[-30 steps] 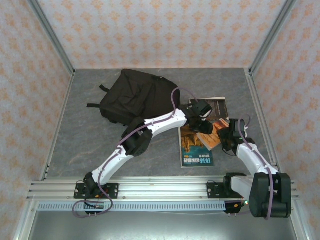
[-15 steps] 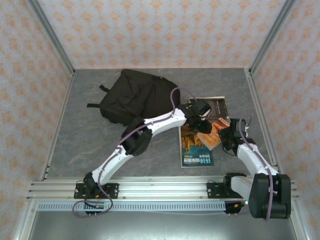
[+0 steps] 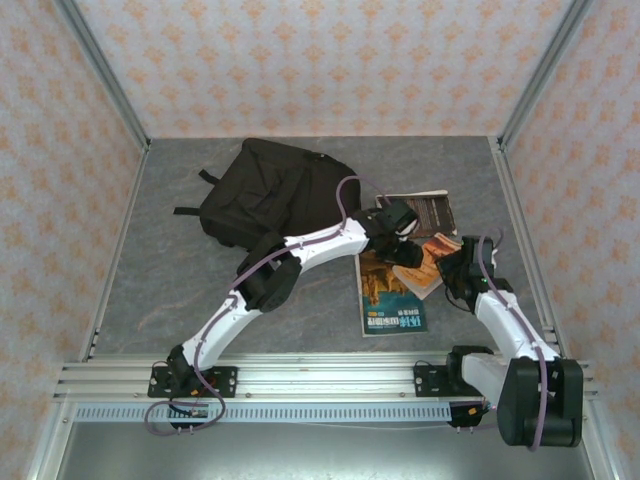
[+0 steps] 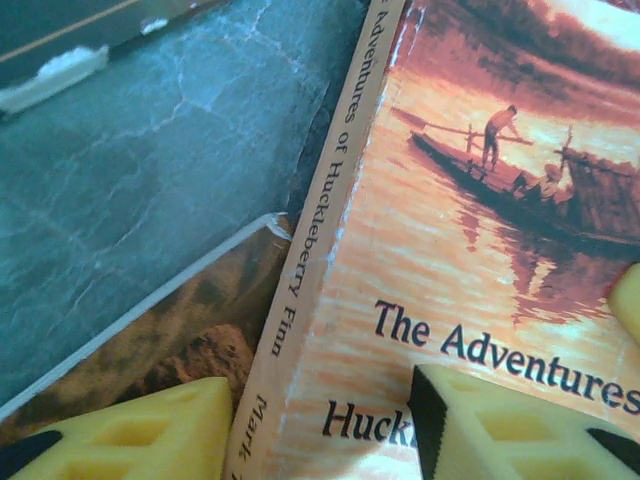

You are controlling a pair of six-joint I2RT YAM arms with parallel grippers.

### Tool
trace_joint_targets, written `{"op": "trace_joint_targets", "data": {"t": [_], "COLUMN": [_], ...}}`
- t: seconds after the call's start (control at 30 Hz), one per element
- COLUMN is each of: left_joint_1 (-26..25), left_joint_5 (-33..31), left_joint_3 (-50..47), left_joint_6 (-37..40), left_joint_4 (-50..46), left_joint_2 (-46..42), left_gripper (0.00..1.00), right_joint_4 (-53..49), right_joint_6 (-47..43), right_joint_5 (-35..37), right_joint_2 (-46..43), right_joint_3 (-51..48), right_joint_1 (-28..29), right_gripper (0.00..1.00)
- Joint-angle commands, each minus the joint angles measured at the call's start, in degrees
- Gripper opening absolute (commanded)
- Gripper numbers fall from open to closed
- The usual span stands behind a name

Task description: Pack the student bag

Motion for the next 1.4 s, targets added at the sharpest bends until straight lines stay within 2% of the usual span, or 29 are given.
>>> {"op": "trace_joint_targets", "data": {"t": [0.0,0.2,0.43,0.57,0.77,0.9,1.13,1.37], "left_joint_1": [0.5,4.2,8.5,9.3,9.7,9.8,10.4,10.6], "left_joint_5": [-2.7,-2.9,5.0,8.5,9.3,10.6,12.8,11.2], "left_joint_3": [-3.5,-15.4,-26.8,-27.8,-27.6,-27.8,-28.8,-29.2], "left_joint_6": [-1.2,-5.7,-12.0,-14.9,-15.7,-17.0,-19.9,-17.8], "left_joint_4": [-1.8,3.9,15.1,18.5,19.7,21.6,25.2,24.3], "left_joint_2": [-5.9,-13.9,-18.6,-18.6,-18.7,-17.7,-16.7,-18.6], "left_gripper": [0.56,0.59,0.59,0.58,0.59,0.59,0.61,0.62], "right_joint_4": [-0.2,1.7,9.5,14.5,20.2,27.5,31.1,32.2], "right_joint_6": [-2.2,-3.7,0.6,3.2,4.8,7.7,9.8,10.5], "right_joint_5": [-0.6,-4.5,-12.7,-17.5,-23.2,-26.5,-27.3,-27.5], "right_joint_2": [-1.7,-3.9,-5.4,-4.1,-1.6,-0.1,2.0,3.5], "right_joint_3": [2.6,3.3,2.1,1.9,1.1,-1.7,-3.6,-4.0], "right_joint_1": [0.3,0.3,0.3,0.3,0.3,0.3,0.3,0.3], "right_gripper": [0.0,0.0,0.0,0.0,0.0,0.0,0.0,0.0]}}
